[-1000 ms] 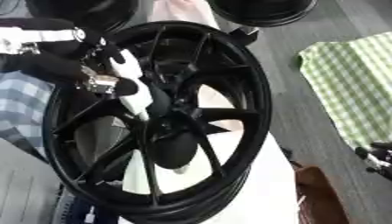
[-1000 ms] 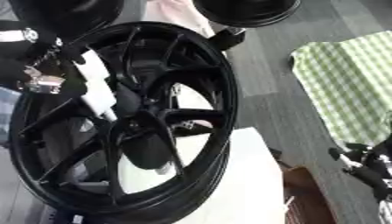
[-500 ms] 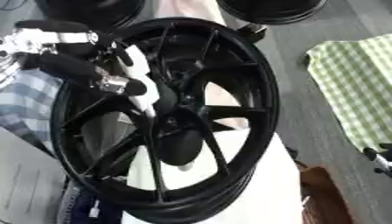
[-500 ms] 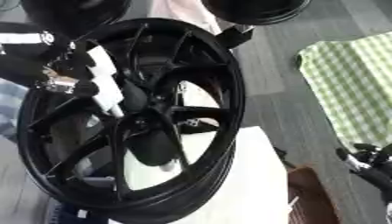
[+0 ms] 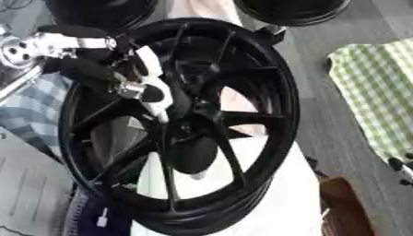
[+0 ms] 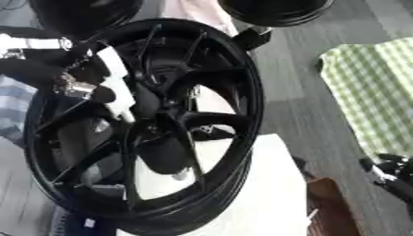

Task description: Pull the pin out of the wheel hub.

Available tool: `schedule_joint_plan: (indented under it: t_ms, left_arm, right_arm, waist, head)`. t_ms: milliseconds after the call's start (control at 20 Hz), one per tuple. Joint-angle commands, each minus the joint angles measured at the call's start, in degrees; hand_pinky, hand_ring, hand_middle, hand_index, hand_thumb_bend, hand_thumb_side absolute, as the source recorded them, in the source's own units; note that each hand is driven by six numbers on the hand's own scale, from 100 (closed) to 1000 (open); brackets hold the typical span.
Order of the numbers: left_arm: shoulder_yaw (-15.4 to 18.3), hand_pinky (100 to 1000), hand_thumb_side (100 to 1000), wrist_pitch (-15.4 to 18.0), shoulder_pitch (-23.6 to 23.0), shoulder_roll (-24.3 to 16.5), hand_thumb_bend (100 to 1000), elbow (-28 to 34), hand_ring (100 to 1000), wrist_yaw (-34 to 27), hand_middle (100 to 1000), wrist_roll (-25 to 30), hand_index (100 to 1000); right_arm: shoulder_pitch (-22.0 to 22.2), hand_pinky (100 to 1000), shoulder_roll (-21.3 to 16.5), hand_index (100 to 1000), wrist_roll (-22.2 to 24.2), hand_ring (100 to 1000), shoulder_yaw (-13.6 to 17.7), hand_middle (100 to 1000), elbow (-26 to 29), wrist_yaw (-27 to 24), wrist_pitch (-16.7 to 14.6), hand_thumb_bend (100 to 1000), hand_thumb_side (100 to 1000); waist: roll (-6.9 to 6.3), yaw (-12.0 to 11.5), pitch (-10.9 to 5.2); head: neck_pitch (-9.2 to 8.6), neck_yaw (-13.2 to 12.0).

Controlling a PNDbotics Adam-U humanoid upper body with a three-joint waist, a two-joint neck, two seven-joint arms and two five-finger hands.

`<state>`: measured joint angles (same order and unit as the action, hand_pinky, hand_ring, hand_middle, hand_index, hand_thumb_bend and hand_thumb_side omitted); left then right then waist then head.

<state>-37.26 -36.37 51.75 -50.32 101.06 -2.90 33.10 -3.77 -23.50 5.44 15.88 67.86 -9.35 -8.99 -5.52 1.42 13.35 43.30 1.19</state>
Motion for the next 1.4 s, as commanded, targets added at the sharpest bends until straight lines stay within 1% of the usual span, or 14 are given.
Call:
schedule_joint_plan:
  t_ms: [50,600,850,1050,1300,1400]
  left_arm:
    - [0.23,603,593,-1.64,1.23,-0.66,670,-0.60,558,0.76,551,1.75,761]
    - [-1.12,570,581,-1.29,2.26,1.08,678,-3.64,519,2.54,509,2.63,705]
    - [-1.54,558,545,-0.83,2.69,1.66,673,-4.32,511,3.21,501,3.35,690]
    - [-1.72,555,527,-0.44,2.88,1.97,652,-4.55,509,3.72,498,3.83,683]
    - [-1.54,542,496,-0.27,2.94,2.12,567,-4.59,501,3.85,491,3.49,669]
    - [-1.45,535,461,-0.30,2.87,2.00,498,-4.48,495,3.75,486,3.14,664]
  right_arm:
    - [-0.24,490,-1.78,679,-0.08,626,0.49,510,1.10,0.26,-0.09,608,264]
    - [-0.22,489,-1.78,679,-0.10,626,0.47,510,1.11,0.23,-0.07,607,265]
    - [-0.24,489,-1.78,679,-0.07,626,0.45,510,1.10,0.21,-0.04,607,266]
    - [-0.26,489,-1.76,679,-0.07,626,0.43,510,1.08,0.16,0.01,605,266]
    - [-0.23,489,-1.77,679,-0.05,626,0.43,510,1.04,0.13,0.03,606,265]
    - [-0.21,489,-1.78,680,-0.05,626,0.44,510,1.04,0.14,0.03,605,266]
  waist:
    - [0.37,0.03,-0.63]
    - [0.36,0.06,-0.67]
    - [0.33,0.07,-0.72]
    - [0.34,0.07,-0.77]
    - [0.37,0.01,-0.82]
    - [0.37,-0.02,-0.84]
  head:
    - [0.19,-0.06]
    - [0.31,-0.13]
    - [0.38,-0.17]
    - [0.39,-0.23]
    - [0.39,-0.32]
    - [0.42,-0.34]
